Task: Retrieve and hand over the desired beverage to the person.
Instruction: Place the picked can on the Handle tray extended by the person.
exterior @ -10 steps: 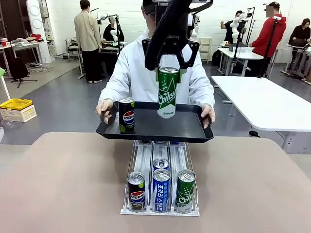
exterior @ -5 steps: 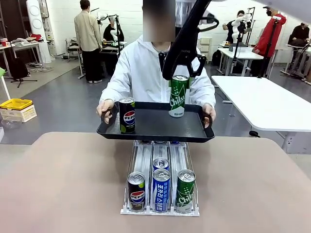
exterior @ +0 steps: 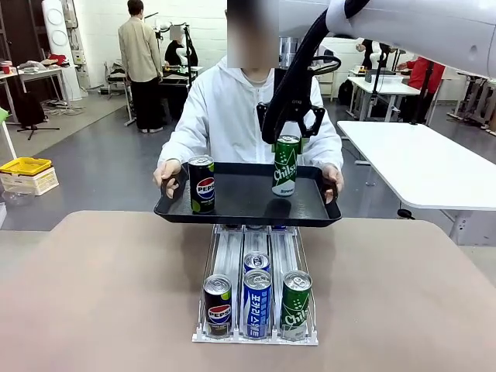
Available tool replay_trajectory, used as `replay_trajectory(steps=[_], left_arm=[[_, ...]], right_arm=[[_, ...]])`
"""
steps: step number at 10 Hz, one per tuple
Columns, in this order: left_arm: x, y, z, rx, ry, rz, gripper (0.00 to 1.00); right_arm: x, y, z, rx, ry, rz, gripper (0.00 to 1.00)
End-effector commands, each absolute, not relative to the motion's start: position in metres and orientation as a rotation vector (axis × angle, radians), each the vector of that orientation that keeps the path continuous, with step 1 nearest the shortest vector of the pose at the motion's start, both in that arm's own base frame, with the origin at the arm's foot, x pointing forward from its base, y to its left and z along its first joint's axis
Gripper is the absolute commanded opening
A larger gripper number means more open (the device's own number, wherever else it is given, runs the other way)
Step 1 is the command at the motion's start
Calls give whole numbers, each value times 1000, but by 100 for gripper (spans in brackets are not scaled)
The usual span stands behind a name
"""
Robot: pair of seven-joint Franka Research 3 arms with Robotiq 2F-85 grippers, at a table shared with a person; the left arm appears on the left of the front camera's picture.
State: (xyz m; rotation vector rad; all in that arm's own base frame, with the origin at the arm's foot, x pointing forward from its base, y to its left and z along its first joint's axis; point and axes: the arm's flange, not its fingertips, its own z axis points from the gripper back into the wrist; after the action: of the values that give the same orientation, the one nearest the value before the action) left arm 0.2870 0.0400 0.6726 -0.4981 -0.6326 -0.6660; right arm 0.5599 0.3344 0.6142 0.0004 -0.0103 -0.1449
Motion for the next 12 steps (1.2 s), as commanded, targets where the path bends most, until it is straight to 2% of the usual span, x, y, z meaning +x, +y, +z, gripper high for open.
replay_trajectory(steps=[1, 7, 8, 9, 12], left_arm=[[287, 41, 673, -505, -636, -670, 100], [287, 41, 673, -505, -636, -670, 100], [287, 41, 673, -505, -636, -670, 100], [287, 41, 673, -505, -636, -670, 100], [287, 41, 673, -505, -636, -670, 100]], right_arm=[[574, 345, 626, -15, 5, -164, 58], [580, 347, 598, -18, 99, -162, 58], [579, 347, 598, -15, 104, -136, 84], [578, 348, 599, -17, 100, -133, 100], [576, 349, 601, -7, 102, -134, 100]])
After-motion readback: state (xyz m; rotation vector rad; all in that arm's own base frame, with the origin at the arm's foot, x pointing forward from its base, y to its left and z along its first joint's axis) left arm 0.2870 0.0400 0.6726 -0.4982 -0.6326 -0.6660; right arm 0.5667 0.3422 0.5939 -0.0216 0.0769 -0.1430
